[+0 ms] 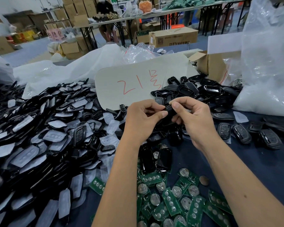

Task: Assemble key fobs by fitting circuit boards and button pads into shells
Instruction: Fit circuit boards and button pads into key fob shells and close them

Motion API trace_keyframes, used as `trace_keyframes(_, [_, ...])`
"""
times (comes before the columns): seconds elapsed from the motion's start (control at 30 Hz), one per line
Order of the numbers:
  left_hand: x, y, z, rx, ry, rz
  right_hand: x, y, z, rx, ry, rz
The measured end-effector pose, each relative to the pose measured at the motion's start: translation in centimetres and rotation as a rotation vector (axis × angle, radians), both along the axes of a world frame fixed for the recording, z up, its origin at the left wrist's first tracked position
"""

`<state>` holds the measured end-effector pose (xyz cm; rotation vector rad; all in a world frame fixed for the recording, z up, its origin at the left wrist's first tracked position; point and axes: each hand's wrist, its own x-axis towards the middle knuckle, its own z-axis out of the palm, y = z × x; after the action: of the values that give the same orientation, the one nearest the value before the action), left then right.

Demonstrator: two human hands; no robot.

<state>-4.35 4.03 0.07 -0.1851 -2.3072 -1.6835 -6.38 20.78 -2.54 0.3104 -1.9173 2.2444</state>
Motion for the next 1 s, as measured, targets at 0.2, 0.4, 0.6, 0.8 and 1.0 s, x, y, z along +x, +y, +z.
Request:
trace_keyframes(0.2, [0.79,-0.68,0.29,0.313,-0.276,-0.195,0.21,0.19,0.34,0.025,-0.002,0.09])
trace_keyframes(0.4, [0.89,-0.42,0.26,0.417,-0.371,-0.149,0.22,-0.42,0.27,0.001,-0.087,0.047])
trace_keyframes(0.6, [0.91,-0.39,0.24,0.457,-0.395,-0.149,0.16,-0.27,0.22,-0.045,-0.199,0.077])
trace_keyframes(0.8, [0.97,-0.08,0.34,0.501,-0.395,-0.163,0.04,0.0,0.29,-0.145,-0.228,0.096])
trace_keyframes(1.0, [0.94,0.15,0.28,0.519,-0.382,-0.182,0.16,-0.05,0.37,-0.1,-0.179,0.052])
